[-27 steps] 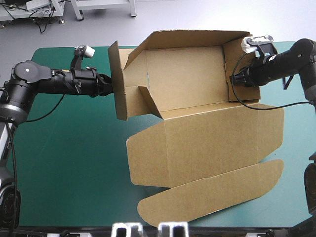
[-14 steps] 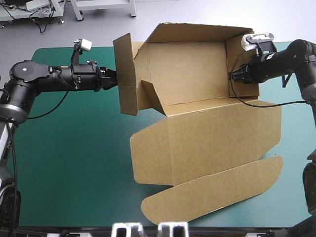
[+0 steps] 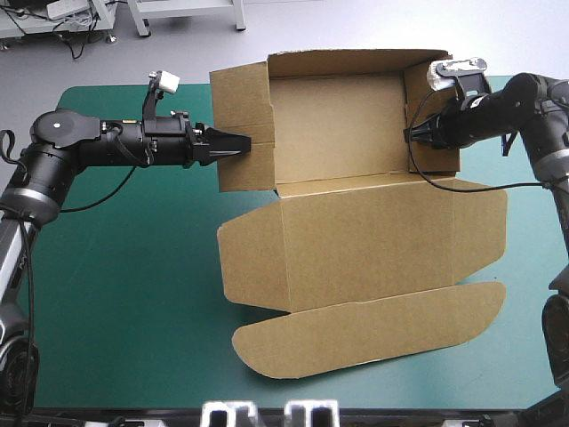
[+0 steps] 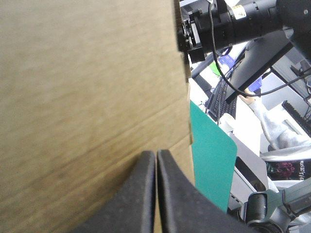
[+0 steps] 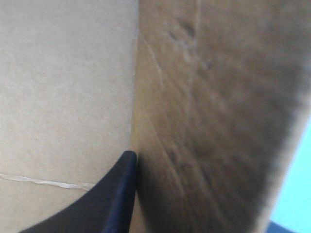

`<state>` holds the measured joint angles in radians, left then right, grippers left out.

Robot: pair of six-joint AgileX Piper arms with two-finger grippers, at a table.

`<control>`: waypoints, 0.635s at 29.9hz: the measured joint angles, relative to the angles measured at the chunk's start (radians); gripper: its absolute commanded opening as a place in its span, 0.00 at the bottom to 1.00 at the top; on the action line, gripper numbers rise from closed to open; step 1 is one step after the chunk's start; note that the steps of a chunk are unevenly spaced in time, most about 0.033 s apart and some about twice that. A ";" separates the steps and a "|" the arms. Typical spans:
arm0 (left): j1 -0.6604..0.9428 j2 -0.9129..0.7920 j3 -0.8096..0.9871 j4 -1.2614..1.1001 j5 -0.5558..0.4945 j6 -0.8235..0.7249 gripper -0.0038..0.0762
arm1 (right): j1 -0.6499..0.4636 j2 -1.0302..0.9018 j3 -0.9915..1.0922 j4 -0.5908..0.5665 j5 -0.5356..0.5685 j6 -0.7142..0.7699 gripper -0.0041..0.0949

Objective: Fold the box

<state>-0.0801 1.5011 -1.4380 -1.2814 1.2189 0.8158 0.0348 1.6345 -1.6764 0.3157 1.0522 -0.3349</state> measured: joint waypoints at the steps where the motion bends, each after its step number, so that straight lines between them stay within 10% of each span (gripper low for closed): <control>1: 0.000 0.001 0.000 0.000 0.000 0.002 0.16 | 0.000 0.000 0.000 0.000 -0.001 0.003 0.02; 8: 0.000 0.043 0.000 -0.008 -0.003 0.011 0.39 | 0.000 0.000 0.000 -0.010 -0.007 0.002 0.02; 19: 0.000 0.045 -0.010 0.011 -0.014 0.067 0.40 | 0.000 0.000 0.000 -0.021 -0.031 0.002 0.02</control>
<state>-0.0801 1.5463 -1.4481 -1.2702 1.2054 0.8828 0.0348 1.6349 -1.6764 0.2952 1.0216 -0.3325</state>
